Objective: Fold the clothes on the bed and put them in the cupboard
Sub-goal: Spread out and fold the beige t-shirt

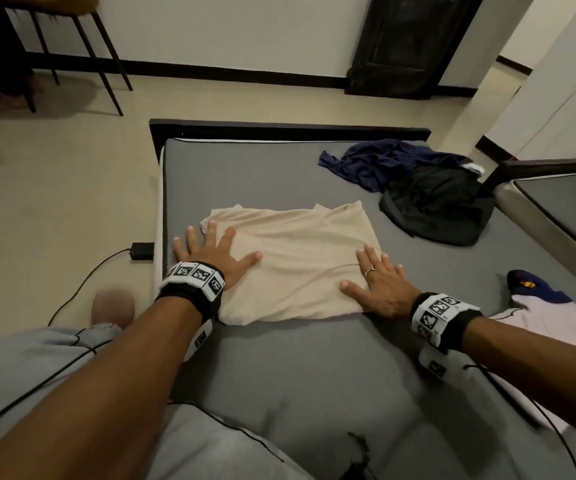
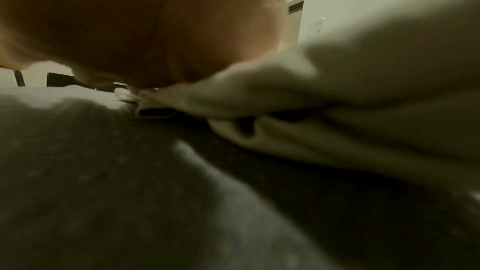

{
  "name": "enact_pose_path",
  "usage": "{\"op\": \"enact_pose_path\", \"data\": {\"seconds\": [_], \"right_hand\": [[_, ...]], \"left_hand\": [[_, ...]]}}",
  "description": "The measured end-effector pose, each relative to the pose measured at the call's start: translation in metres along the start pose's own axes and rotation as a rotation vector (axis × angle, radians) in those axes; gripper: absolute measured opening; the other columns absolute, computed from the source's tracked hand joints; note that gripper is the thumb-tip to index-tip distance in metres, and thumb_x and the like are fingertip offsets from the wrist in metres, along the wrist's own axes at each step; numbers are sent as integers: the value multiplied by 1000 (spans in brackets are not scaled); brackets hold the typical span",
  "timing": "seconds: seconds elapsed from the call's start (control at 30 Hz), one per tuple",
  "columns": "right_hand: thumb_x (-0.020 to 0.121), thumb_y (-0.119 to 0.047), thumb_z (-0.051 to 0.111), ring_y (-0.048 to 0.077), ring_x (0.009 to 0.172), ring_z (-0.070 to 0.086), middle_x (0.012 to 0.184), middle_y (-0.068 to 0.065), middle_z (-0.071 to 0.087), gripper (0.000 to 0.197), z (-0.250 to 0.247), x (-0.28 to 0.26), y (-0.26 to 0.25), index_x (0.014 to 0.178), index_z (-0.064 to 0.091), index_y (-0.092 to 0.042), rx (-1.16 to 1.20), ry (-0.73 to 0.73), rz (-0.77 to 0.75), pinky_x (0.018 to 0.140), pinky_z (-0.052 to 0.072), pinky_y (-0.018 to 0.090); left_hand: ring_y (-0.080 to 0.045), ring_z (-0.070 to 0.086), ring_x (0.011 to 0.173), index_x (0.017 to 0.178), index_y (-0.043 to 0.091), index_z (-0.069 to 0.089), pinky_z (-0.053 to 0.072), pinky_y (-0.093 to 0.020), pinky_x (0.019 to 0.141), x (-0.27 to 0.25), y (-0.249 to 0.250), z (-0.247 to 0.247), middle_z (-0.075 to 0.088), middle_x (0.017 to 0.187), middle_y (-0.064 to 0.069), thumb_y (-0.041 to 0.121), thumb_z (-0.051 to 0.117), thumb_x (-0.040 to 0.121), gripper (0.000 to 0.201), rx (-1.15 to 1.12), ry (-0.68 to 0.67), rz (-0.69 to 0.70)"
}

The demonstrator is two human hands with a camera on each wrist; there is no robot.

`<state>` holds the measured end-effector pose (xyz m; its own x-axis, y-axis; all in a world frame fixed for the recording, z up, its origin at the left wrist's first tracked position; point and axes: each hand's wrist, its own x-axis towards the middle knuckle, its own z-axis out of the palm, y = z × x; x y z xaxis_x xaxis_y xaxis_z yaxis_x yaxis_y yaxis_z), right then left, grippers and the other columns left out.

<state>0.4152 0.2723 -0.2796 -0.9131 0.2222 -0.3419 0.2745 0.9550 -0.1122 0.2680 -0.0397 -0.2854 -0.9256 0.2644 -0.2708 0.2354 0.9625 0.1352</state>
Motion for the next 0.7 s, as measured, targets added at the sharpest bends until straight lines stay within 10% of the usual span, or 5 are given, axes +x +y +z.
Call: {"op": "enact_pose_path", "data": {"seconds": [0.1, 0.3, 0.4, 0.7], "right_hand": [[71, -97, 4, 37, 153, 3, 168, 8, 4, 121, -28, 16, -2, 159, 16, -14, 0, 78, 80, 122, 5, 58], [104, -32, 44, 34, 138, 43, 155, 12, 38, 43, -69, 66, -27, 140, 51, -9, -49, 267, -254, 114, 35, 49], [97, -21, 58, 34, 119, 58, 139, 14, 54, 39, -85, 111, -18, 134, 58, -10, 95, 323, -85, 102, 47, 43], [94, -32, 66, 23, 77, 64, 74, 2, 66, 26, -92, 155, 15, 85, 68, -8, 355, 338, 150, 71, 44, 29]], "left_hand": [[-38, -11, 150, 157, 24, 19, -10, -63, 116, 7, 3, -13, -5, 166, -8, 86, 13, 82, 97, 79, 251, 6], [-29, 22, 149, 143, 25, 44, 21, -49, 119, 29, 46, -25, 27, 161, -3, 31, 45, 99, 44, 98, 349, 432], [-31, 54, 119, 125, 24, 60, 45, -45, 99, 53, 37, -38, 56, 132, -2, 14, 49, 94, 34, -54, 470, 302], [-32, 64, 93, 101, 25, 74, 51, -35, 80, 89, -11, -46, 72, 100, -7, 37, 59, 96, 20, -210, 305, 24]]}}
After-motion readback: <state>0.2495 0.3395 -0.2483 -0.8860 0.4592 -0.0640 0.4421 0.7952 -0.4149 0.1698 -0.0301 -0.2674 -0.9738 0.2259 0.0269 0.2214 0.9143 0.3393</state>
